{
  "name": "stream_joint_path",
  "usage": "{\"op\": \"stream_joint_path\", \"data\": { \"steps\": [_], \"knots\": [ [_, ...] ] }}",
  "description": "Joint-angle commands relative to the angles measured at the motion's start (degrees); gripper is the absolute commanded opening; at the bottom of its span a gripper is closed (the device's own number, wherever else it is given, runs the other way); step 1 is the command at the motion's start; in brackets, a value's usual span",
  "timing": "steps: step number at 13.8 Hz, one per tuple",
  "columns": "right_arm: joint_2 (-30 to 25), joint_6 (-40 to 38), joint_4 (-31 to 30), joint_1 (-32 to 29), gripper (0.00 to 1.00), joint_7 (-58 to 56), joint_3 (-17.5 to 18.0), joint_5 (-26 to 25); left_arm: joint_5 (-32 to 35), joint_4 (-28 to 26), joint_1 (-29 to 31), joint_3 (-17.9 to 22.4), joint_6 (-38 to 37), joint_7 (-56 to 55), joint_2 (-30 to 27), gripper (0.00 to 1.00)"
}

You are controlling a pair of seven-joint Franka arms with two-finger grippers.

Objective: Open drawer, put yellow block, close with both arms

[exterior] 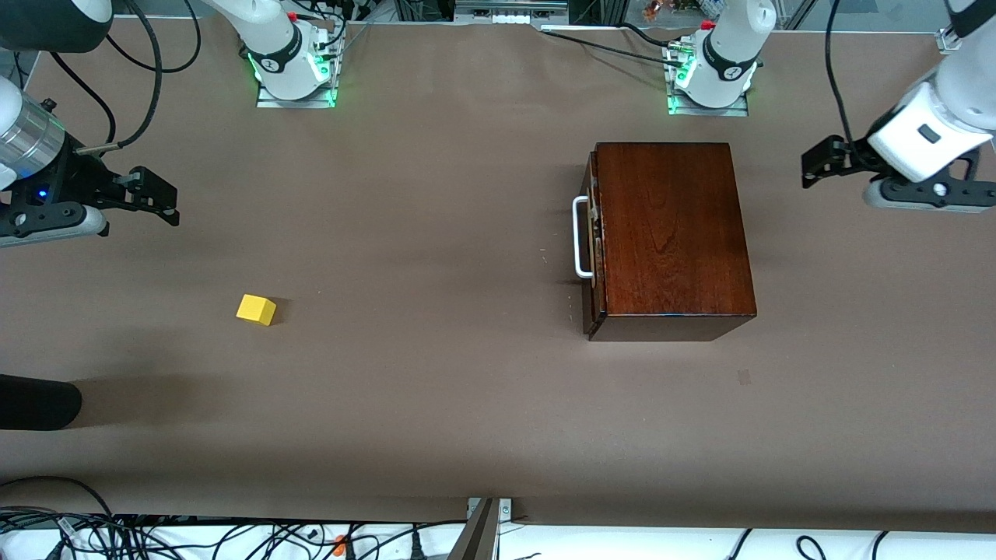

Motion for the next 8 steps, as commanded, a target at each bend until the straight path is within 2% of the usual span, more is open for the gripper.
{"op": "stream_joint_path", "data": {
  "steps": [1, 3, 6, 8],
  "knots": [
    [0.6, -1.3, 1.9, 0.1, 1.00, 1.0, 0.0, -0.4, 0.2, 1.5, -0.6, -3.1, -1.3, -2.2, 2.0, 1.00],
    [0.7, -1.3, 1.9, 0.1, 1.00, 0.7, -0.1, -0.4, -0.9, 1.9, -0.8, -7.2, -0.6, -4.0, 4.4, 1.00],
    [0.7, -1.2, 1.8, 0.0, 1.00, 0.6, -0.1, -0.4, -0.8, 7.6, -1.2, -13.3, -0.6, -14.3, 10.4, 1.00],
    [0.7, -1.2, 1.8, 0.0, 1.00, 0.5, -0.1, -0.4, -0.3, 10.2, -3.7, -15.2, 0.3, -19.5, 14.2, 1.00]
  ]
}}
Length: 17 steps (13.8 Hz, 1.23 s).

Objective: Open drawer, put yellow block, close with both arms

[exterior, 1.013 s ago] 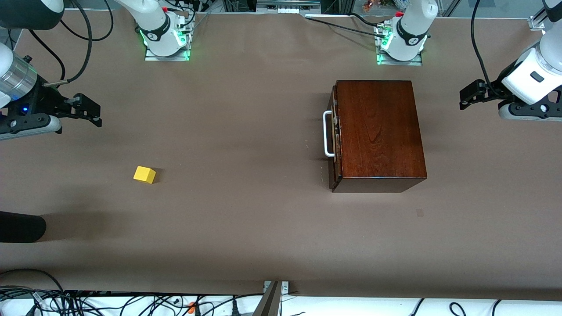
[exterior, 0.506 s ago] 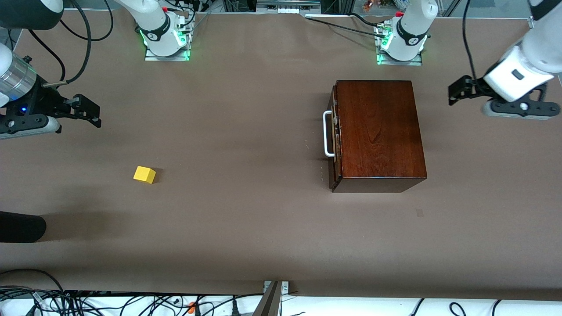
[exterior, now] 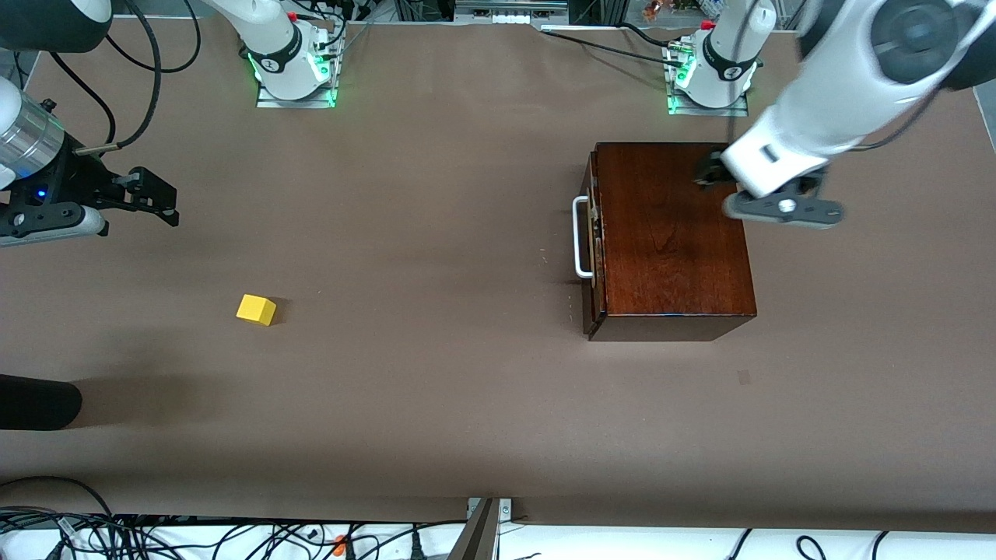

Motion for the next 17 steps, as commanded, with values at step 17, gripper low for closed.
{"op": "stream_joint_path", "data": {
  "steps": [17],
  "knots": [
    [0.9, -1.3, 1.8, 0.0, 1.00, 0.4, -0.1, -0.3, 10.5, -5.3, -18.4, -1.4, 20.3, -24.6, 13.7, 1.00]
  ]
}}
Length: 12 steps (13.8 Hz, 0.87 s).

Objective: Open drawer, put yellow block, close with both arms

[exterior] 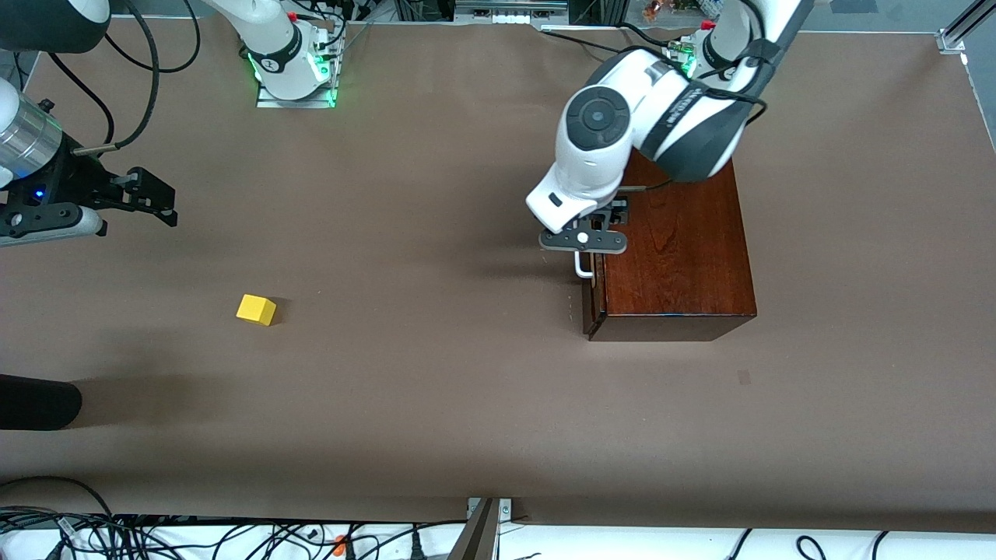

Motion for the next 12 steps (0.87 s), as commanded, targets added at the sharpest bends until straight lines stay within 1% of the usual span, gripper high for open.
{"op": "stream_joint_path", "data": {
  "steps": [1, 3, 5, 7, 10, 12],
  "knots": [
    [1.0, -1.3, 1.7, 0.2, 1.00, 0.4, 0.1, -0.3, 3.3, -4.2, -2.1, 0.1, 4.0, -3.7, -0.9, 1.00],
    [1.3, -1.3, 1.8, -0.1, 1.00, 0.5, 0.0, -0.1, 4.8, -6.6, -2.4, 0.1, 6.4, -4.5, -0.9, 1.00],
    [1.4, -1.3, 1.6, -0.4, 1.00, 0.8, 0.0, 0.4, 5.5, -7.2, -3.3, 0.1, 6.8, -7.0, -0.7, 1.00],
    [1.7, -1.3, 1.6, -0.3, 1.00, 1.0, 0.0, 0.7, 7.8, -8.0, -3.8, 0.1, 7.2, -8.2, -0.4, 1.00],
    [1.7, -1.3, 1.6, -0.3, 1.00, 1.0, 0.0, 0.7, 8.3, -9.9, -3.8, 0.1, 9.9, -9.3, 0.4, 1.00],
    [1.7, -1.3, 1.6, -0.2, 1.00, 1.0, 0.0, 0.6, 8.3, -10.1, -3.9, 0.1, 10.8, -10.3, 0.4, 1.00]
  ]
}}
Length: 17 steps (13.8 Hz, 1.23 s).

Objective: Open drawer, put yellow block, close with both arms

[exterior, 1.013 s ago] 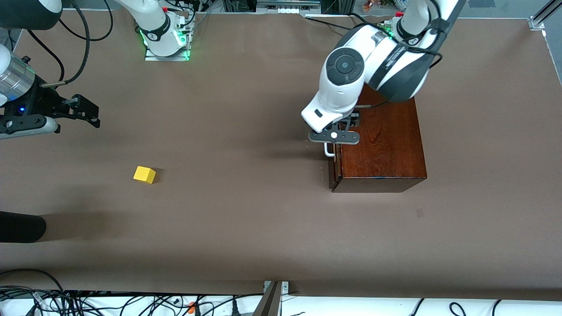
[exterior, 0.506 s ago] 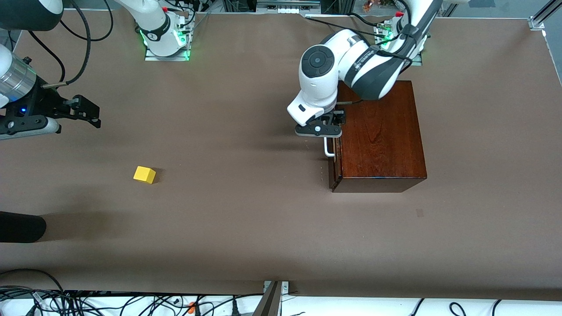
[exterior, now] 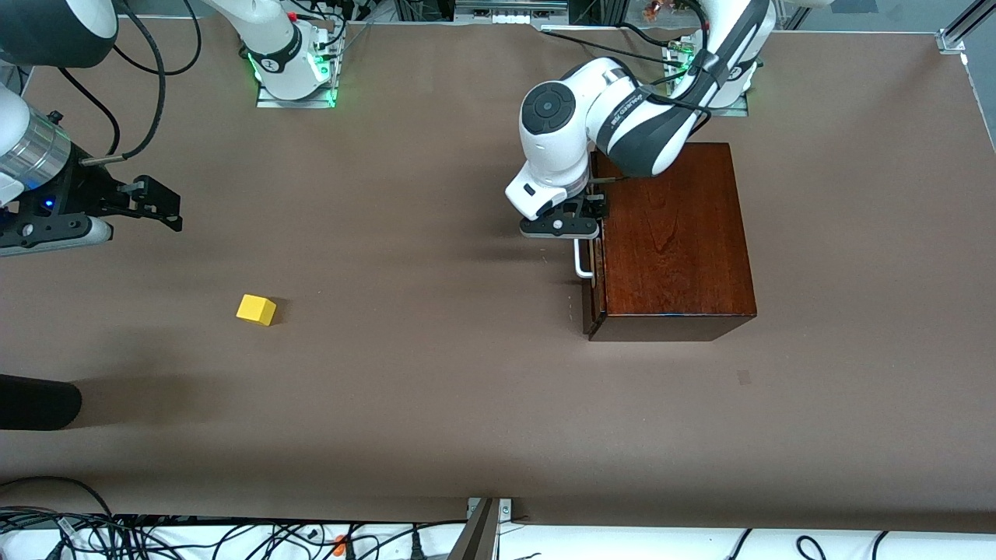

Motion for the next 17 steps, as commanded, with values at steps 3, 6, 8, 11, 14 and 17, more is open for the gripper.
{"op": "stream_joint_path", "data": {
  "steps": [3, 6, 8, 11, 14, 17],
  "knots": [
    [0.5, -1.2, 1.6, -0.1, 1.00, 0.6, 0.0, 0.6, 3.5, -0.8, -1.0, 0.1, 2.9, -2.7, 1.8, 1.00],
    [0.5, -1.2, 1.6, -0.1, 1.00, 0.7, 0.0, 0.6, 5.5, -0.8, -1.2, 0.1, 3.4, -4.9, 2.9, 1.00],
    [0.5, -1.2, 1.6, -0.1, 1.00, 0.7, 0.0, 0.6, 5.5, -0.8, -1.2, 0.1, 4.3, -5.1, 3.6, 1.00],
    [0.5, -1.2, 1.6, -0.2, 1.00, 0.6, 0.0, 0.6, 5.5, -0.6, -2.8, 0.1, 5.6, -8.0, 4.3, 1.00],
    [0.5, -1.1, 1.6, -0.2, 1.00, 0.7, 0.0, 0.7, 6.3, -0.6, -2.9, 0.2, 5.6, -8.6, 5.0, 1.00],
    [0.5, -1.2, 1.7, -0.2, 1.00, 0.6, 0.0, 0.7, 8.3, -0.1, -3.5, 0.1, 5.6, -11.0, 5.8, 1.00]
  ]
}}
